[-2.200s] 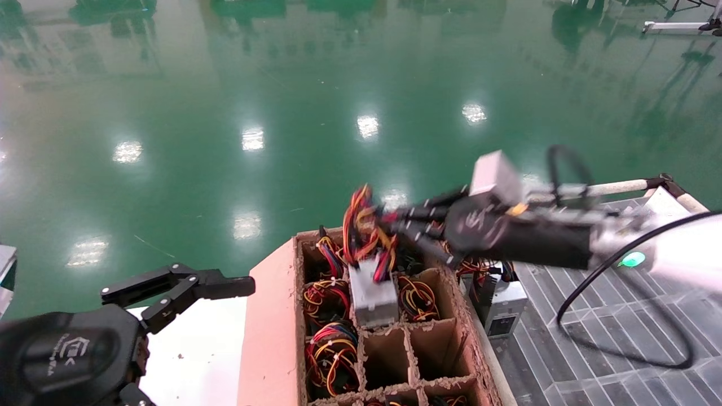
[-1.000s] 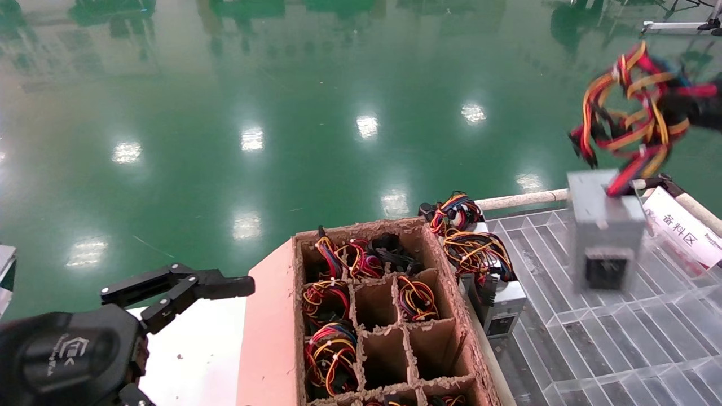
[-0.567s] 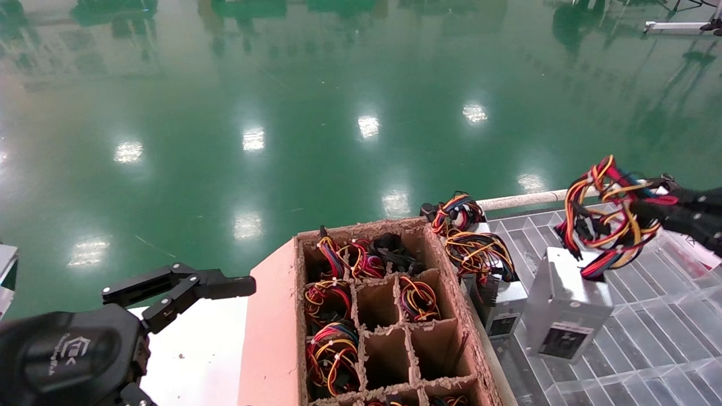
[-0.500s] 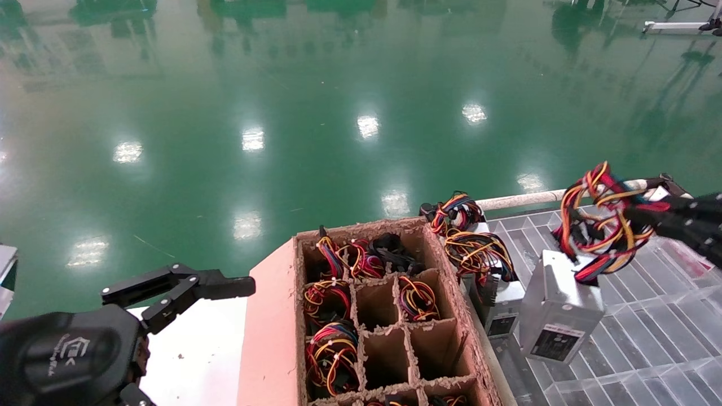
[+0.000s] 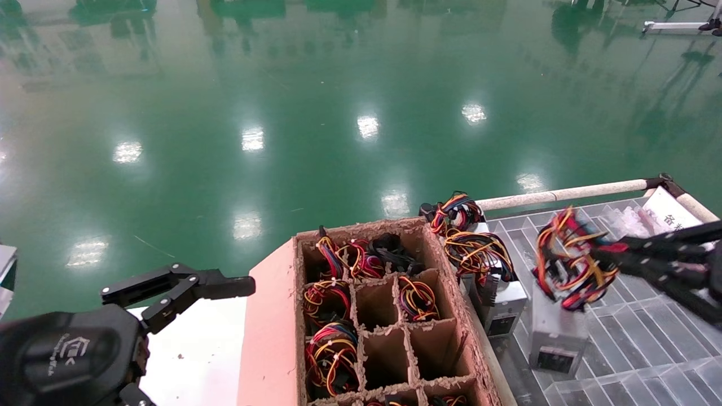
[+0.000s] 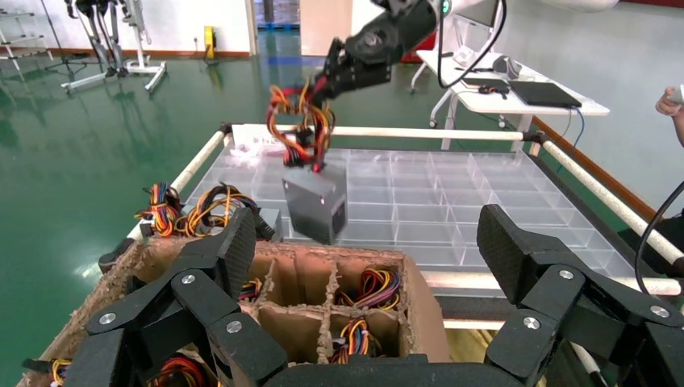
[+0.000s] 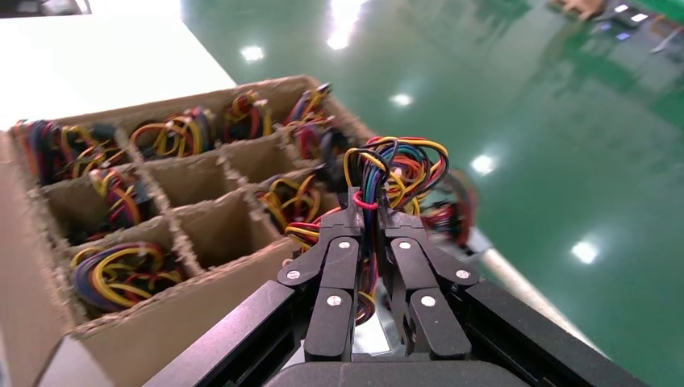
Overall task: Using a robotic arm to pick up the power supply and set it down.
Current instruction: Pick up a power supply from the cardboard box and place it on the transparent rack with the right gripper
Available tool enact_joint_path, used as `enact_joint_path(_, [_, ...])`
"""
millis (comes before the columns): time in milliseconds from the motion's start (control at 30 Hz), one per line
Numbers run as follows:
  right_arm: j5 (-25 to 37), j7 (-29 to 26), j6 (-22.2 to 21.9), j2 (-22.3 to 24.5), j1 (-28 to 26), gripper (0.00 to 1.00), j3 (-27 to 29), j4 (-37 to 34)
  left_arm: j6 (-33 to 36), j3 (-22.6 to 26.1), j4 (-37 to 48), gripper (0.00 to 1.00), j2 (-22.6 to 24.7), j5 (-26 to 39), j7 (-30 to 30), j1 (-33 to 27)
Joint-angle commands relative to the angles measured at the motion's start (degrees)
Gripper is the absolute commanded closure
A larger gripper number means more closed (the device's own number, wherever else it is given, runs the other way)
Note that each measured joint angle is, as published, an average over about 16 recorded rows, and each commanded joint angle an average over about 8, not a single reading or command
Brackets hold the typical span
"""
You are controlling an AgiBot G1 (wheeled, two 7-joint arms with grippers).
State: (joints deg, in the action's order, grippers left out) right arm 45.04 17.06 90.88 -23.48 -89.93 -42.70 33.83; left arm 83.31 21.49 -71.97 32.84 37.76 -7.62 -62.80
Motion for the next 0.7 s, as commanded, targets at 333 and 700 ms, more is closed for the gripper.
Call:
enact_joint_path(333, [3.3,1.8,-0.2,-4.6,-2.4,1.00,-5.4,-3.6,0.0,0.0,0.0,0.00,0.0,0.0,0.0,0.0])
enact_joint_path(700, [3.2,5.4,-0.3,-8.9,-4.0,1.00,-8.3,-10.5,0.0,0.0,0.0,0.00,0.0,0.0,0.0,0.0])
